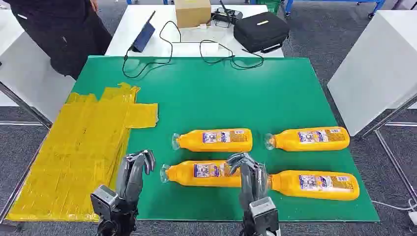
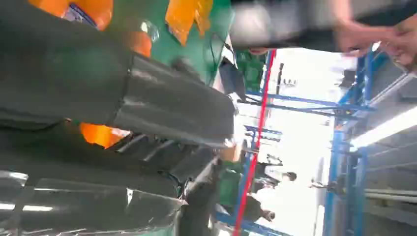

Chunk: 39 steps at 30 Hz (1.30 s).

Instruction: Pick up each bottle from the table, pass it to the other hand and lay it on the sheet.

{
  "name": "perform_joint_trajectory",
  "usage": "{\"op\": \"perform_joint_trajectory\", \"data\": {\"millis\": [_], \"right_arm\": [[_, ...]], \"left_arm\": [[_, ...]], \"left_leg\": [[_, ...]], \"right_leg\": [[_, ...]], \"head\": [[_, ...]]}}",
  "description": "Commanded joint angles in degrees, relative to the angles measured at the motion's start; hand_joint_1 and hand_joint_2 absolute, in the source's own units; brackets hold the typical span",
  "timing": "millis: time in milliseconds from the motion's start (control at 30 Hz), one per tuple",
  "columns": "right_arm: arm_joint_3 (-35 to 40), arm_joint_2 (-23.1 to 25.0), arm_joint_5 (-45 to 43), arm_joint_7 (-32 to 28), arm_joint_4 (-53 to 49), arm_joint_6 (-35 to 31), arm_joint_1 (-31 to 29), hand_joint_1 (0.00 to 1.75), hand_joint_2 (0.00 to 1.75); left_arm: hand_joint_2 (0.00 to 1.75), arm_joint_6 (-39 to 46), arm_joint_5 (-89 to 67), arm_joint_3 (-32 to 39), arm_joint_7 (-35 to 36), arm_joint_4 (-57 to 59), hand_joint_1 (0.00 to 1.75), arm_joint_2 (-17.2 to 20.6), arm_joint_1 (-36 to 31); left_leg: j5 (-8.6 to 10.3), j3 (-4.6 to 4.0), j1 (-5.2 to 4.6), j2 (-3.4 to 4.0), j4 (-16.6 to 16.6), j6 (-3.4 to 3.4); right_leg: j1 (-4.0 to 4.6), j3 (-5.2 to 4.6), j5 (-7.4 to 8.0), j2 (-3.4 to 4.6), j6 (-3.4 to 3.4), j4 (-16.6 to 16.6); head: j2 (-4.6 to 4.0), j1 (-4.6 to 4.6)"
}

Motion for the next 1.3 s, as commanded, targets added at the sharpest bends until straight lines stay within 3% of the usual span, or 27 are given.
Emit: {"op": "perform_joint_trajectory", "data": {"millis": [33, 167, 200, 233, 500, 533, 567, 833, 900, 933, 1033, 1167, 1300], "right_arm": [[-9.1, -21.2, -11.5, 2.2, -24.2, 12.4, 18.0, 1.75, 0.0], [-7.6, -19.1, -10.1, 2.8, -22.4, 11.9, 16.1, 1.75, 0.0], [-7.6, -19.0, -9.7, 2.7, -22.5, 11.1, 16.2, 0.26, 0.0], [-7.6, -19.0, -9.6, 2.7, -22.6, 10.9, 16.1, 0.0, 0.0], [-8.0, -20.3, -6.2, 6.9, -26.7, 7.2, 18.4, 0.0, 0.0], [-7.9, -20.5, -2.3, 10.3, -27.9, 5.2, 19.2, 0.0, 1.75], [-8.1, -21.8, 6.0, 15.4, -29.4, 1.9, 20.0, 0.0, 1.75], [-8.7, -22.4, 6.0, 15.8, -30.5, 1.7, 20.8, 0.0, 1.75], [-11.4, -22.7, 20.8, 24.7, -30.7, -0.9, 22.2, 0.0, 1.75], [-14.0, -22.9, 24.9, 27.9, -32.0, 0.2, 23.9, 0.0, 1.75], [-22.8, -21.5, 29.5, 30.2, -35.4, 5.3, 28.7, 0.0, 1.75], [-33.4, -20.4, 30.1, 28.2, -37.3, 10.7, 34.2, 0.0, 1.75], [-42.2, -15.2, 32.7, 26.4, -36.9, 20.5, 33.9, 0.0, 1.75]], "left_arm": [[0.0, -3.5, 10.6, 2.4, -0.1, -15.7, 1.75, 11.2, 17.4], [0.0, -0.5, 9.5, 1.3, 0.1, -13.8, 1.69, 10.9, 15.7], [0.0, 0.1, 9.7, 0.9, 0.2, -13.7, 0.0, 11.2, 15.4], [0.0, 0.3, 9.8, 0.9, 0.2, -13.7, 0.0, 11.2, 15.2], [0.0, 2.6, 14.0, -2.2, 1.7, -14.0, 0.0, 14.9, 14.5], [0.0, 3.3, 14.6, -1.6, 1.8, -14.3, 0.0, 14.2, 15.2], [0.0, 4.1, 14.8, -2.2, 2.5, -15.1, 0.0, 13.8, 15.7], [0.0, 4.4, 14.7, -2.6, 2.8, -15.4, 0.0, 13.8, 15.9], [0.0, 7.1, 13.1, -2.9, 3.8, -15.1, 0.0, 14.4, 15.5], [0.0, 8.0, 13.0, -2.5, 3.9, -15.2, 0.0, 14.5, 15.6], [0.0, 9.6, 12.3, -0.9, 5.2, -15.6, 0.0, 13.8, 16.1], [0.0, 9.7, 12.1, 1.3, 5.7, -16.1, 0.0, 12.6, 17.5], [0.0, 8.5, 11.0, 2.7, 6.5, -17.2, 0.0, 11.0, 18.3]], "left_leg": [[-0.51, 0.59, -0.06, 0.06, 0.0, 0.22], [-0.61, 0.26, -0.15, 0.14, 0.1, 0.31], [-0.47, 0.14, -0.26, 0.1, 0.0, 0.26], [-0.52, 0.26, -0.26, 0.1, 0.0, 0.27], [-0.45, 0.3, -0.24, 0.04, 0.0, 0.28], [-0.43, 0.28, -0.26, 0.03, 0.0, 0.27], [-0.45, 0.33, -0.27, 0.01, 0.0, 0.27], [-0.44, 0.35, -0.3, 0.08, 0.0, 0.32], [-0.46, 0.42, -0.29, 0.08, 0.0, 0.32], [-0.51, 0.57, -0.27, 0.11, -0.1, 0.34], [-0.38, 0.18, -0.33, -0.09, 0.0, 0.32], [-0.46, 0.3, -0.33, -0.12, 0.0, 0.34], [-0.47, 0.29, -0.35, -0.06, 0.0, 0.35]], "right_leg": [[0.02, 0.67, -0.45, -0.12, -0.11, -0.1], [-0.09, 0.29, -0.53, -0.04, -0.02, 0.1], [-0.24, 0.13, -0.36, 0.0, 0.08, 0.0], [-0.22, 0.25, -0.37, -0.02, 0.05, -0.1], [-0.2, 0.28, -0.35, -0.1, 0.03, -0.1], [-0.23, 0.23, -0.35, -0.09, 0.04, 0.0], [-0.23, 0.3, -0.39, -0.13, 0.02, 0.0], [-0.26, 0.33, -0.35, -0.05, 0.03, -0.1], [-0.24, 0.39, -0.36, -0.07, 0.0, -0.1], [-0.2, 0.55, -0.39, -0.08, -0.05, -0.2], [-0.3, 0.16, -0.35, -0.19, 0.09, 0.0], [-0.29, 0.32, -0.42, -0.22, 0.07, 0.0], [-0.3, 0.29, -0.38, -0.15, 0.06, -0.1]], "head": [[0.0, -0.02], [0.0, -0.09], [0.0, 0.0], [0.0, -0.04], [0.0, -0.02], [0.0, -0.02], [0.0, 0.0], [0.0, -0.02], [0.0, -0.02], [0.0, 0.0], [0.0, -0.02], [0.0, -0.02], [0.0, -0.02]]}}
